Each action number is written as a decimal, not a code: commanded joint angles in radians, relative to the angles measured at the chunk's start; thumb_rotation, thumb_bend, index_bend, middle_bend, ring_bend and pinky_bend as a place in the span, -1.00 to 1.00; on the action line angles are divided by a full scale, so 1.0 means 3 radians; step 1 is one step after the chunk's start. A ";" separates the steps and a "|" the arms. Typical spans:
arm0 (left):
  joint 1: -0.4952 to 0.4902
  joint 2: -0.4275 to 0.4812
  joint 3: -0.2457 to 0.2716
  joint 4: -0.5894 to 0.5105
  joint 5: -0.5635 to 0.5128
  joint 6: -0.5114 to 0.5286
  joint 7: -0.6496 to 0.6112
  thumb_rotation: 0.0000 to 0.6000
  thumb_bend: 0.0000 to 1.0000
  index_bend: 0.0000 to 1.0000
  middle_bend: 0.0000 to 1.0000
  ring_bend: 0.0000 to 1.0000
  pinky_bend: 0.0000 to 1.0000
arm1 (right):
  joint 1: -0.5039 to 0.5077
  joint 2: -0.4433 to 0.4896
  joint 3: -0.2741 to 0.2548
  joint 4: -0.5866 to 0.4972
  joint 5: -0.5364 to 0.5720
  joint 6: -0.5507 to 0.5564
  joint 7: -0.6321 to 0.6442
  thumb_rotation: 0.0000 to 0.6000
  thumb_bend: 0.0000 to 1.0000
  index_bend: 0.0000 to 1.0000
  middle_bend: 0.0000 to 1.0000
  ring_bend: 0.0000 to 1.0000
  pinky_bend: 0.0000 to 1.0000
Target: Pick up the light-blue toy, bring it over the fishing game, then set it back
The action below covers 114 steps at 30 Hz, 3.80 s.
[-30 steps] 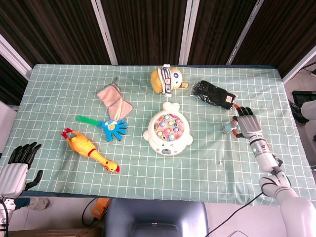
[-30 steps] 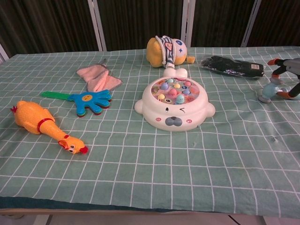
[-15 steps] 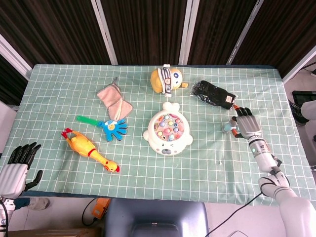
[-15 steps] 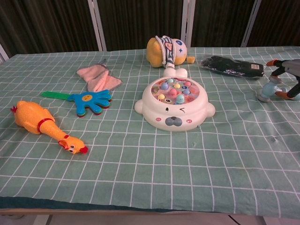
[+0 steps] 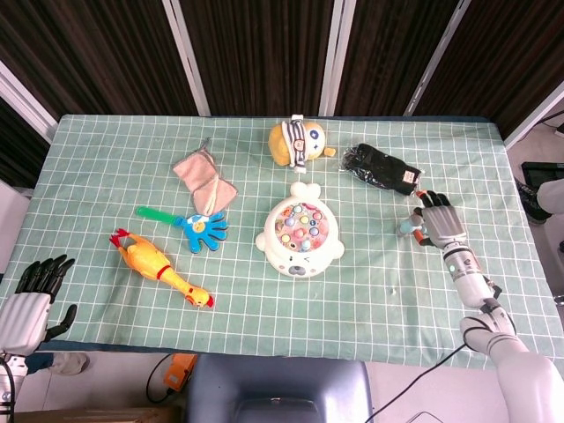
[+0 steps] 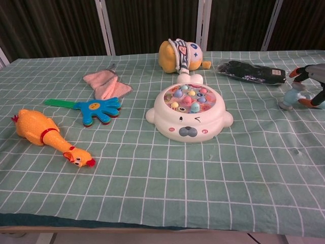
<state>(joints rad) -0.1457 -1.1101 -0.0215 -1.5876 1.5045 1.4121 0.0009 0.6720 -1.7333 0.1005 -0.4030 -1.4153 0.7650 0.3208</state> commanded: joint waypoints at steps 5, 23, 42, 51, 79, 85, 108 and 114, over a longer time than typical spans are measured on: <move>0.0004 0.0007 0.0007 0.0000 0.0014 0.0008 -0.0013 1.00 -0.17 -0.90 -0.94 -1.00 -0.95 | -0.0012 -0.0066 0.0046 0.0050 0.0060 0.0022 -0.0211 1.00 0.17 0.82 0.08 0.14 0.40; 0.0007 0.0016 0.0019 -0.0003 0.0032 0.0011 -0.0029 1.00 -0.17 -0.90 -0.94 -1.00 -0.95 | -0.0028 -0.0128 0.0121 0.0063 0.0160 -0.0001 -0.0462 1.00 0.09 0.99 0.28 0.37 0.61; 0.0007 0.0027 0.0027 -0.0006 0.0040 0.0005 -0.0042 1.00 -0.17 -0.90 -0.94 -1.00 -0.95 | -0.0025 -0.0169 0.0143 0.0117 0.0174 0.0007 -0.0503 1.00 0.05 1.00 0.39 0.49 0.76; 0.0008 0.0029 0.0029 -0.0005 0.0046 0.0008 -0.0052 1.00 -0.17 -0.90 -0.94 -1.00 -0.95 | -0.0034 -0.0085 0.0171 0.0017 0.0172 0.0111 -0.0418 1.00 0.06 1.00 0.39 0.50 0.78; 0.0005 0.0036 0.0062 -0.0014 0.0122 0.0018 -0.0075 1.00 -0.17 -0.90 -0.94 -1.00 -0.95 | 0.0011 0.1530 0.0552 -0.3013 0.0866 0.0373 -0.2118 1.00 0.06 1.00 0.39 0.48 0.75; 0.0020 0.0052 0.0064 -0.0020 0.0134 0.0051 -0.0101 1.00 -0.17 -0.90 -0.94 -1.00 -0.95 | 0.0409 0.1441 0.0570 -0.3445 0.1379 0.0248 -0.3126 1.00 0.06 1.00 0.39 0.47 0.74; 0.0085 0.0112 0.0103 -0.0028 0.0212 0.0156 -0.0202 1.00 -0.17 -0.90 -0.94 -1.00 -0.95 | 0.1220 0.0810 0.0192 -0.3627 0.2180 0.0453 -0.4338 1.00 0.06 1.00 0.39 0.47 0.72; 0.0082 0.0100 0.0104 -0.0038 0.0197 0.0132 -0.0154 1.00 -0.17 -0.90 -0.94 -1.00 -0.95 | 0.1257 0.0839 0.0123 -0.3642 0.2186 0.0469 -0.4322 1.00 0.06 1.00 0.39 0.47 0.71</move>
<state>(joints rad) -0.1206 -1.0797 0.0097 -1.5988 1.5639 1.4522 -0.0457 1.0480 -1.4814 0.1385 -1.4957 -0.7596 0.9052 -0.9759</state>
